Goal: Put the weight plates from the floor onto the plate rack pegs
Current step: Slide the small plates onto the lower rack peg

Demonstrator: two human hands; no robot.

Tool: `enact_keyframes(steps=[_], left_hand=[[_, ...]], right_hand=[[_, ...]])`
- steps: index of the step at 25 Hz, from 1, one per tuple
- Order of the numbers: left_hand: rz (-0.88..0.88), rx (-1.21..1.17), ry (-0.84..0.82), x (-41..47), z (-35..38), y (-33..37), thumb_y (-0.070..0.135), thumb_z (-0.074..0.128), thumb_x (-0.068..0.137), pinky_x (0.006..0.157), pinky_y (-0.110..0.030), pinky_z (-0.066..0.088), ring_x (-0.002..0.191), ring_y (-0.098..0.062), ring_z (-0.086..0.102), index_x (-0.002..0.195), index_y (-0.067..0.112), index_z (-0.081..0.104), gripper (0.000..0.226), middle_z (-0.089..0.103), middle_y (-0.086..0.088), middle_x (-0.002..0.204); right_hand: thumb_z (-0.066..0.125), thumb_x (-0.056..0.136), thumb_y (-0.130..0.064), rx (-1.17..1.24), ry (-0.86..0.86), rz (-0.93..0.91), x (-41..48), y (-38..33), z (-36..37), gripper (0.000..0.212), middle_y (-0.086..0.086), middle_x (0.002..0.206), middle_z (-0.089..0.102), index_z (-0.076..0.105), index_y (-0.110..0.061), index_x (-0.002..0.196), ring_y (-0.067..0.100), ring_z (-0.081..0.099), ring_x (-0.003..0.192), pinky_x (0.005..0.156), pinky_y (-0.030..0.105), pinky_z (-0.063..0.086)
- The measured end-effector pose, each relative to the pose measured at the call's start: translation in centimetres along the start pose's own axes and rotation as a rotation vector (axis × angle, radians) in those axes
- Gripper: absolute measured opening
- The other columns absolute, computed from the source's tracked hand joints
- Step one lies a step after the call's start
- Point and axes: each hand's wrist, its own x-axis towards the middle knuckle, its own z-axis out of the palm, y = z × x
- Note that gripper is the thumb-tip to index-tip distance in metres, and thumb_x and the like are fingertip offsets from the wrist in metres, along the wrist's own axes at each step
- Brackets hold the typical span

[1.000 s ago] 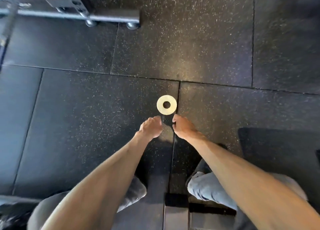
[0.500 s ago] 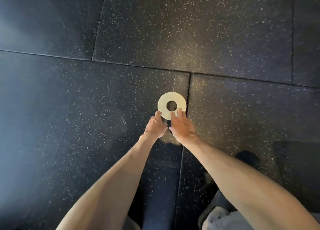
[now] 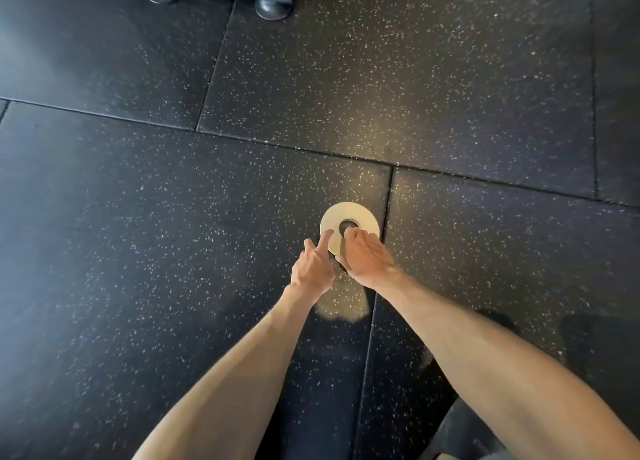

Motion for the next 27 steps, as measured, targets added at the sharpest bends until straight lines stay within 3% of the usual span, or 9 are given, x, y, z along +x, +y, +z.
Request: enact_keyframes(steps=[4, 9, 13, 21, 27], left_hand=[[0.032, 0.088, 0.035, -3.9, -2.8, 0.3, -0.002, 0.045, 0.094, 0.075, -0.041, 0.053, 0.096, -0.032, 0.061, 0.147, 0.032, 0.029, 0.065, 0.045, -0.014, 0.118], [0.056, 0.061, 0.196, -13.4, -10.6, 2.4, 0.006, 0.052, 0.096, 0.084, -0.039, 0.052, 0.108, -0.028, 0.053, 0.123, 0.022, 0.053, 0.03, 0.043, -0.01, 0.126], [0.003, -0.1, 0.322, -23.9, -20.0, 5.1, 0.008, 0.054, 0.093, 0.087, -0.044, 0.046, 0.104, -0.03, 0.054, 0.112, 0.015, 0.051, 0.02, 0.053, -0.007, 0.112], [-0.171, -0.205, 0.419, -45.2, -38.3, 6.4, 0.029, 0.069, 0.088, 0.09, -0.043, 0.043, 0.107, -0.033, 0.061, 0.113, 0.011, 0.049, 0.036, 0.064, -0.01, 0.117], [-0.429, -0.318, 0.638, -59.3, -43.7, 4.5, 0.043, 0.068, 0.087, 0.088, -0.04, 0.041, 0.105, -0.031, 0.065, 0.106, 0.014, 0.054, 0.037, 0.072, -0.008, 0.109]], right_hand=[[0.05, 0.099, -0.036, 0.068, -0.034, 0.012, -3.3, -2.4, -4.1, 0.039, 0.012, 0.112, 0.06, 0.046, -0.003, 0.12, 0.029, 0.06, 0.102, 0.083, 0.039, 0.049], [0.051, 0.1, -0.02, 0.113, -0.049, -0.068, -11.6, -8.6, -13.5, 0.012, -0.001, 0.088, 0.048, 0.045, -0.011, 0.107, 0.019, 0.052, 0.082, 0.067, 0.033, 0.041], [0.048, 0.102, -0.023, 0.174, 0.034, -0.179, -17.9, -15.2, -24.6, 0.01, -0.002, 0.083, 0.045, 0.048, -0.014, 0.099, 0.013, 0.044, 0.071, 0.066, 0.032, 0.04], [0.055, 0.1, -0.024, 0.367, 0.002, -0.32, -27.7, -29.2, -43.4, 0.011, 0.006, 0.099, 0.068, 0.056, -0.014, 0.097, 0.023, 0.065, 0.089, 0.069, 0.026, 0.04], [0.056, 0.099, -0.026, 0.254, -0.175, -0.514, -31.9, -40.4, -49.5, 0.016, 0.011, 0.102, 0.072, 0.059, -0.012, 0.106, 0.03, 0.067, 0.092, 0.064, 0.025, 0.035]])
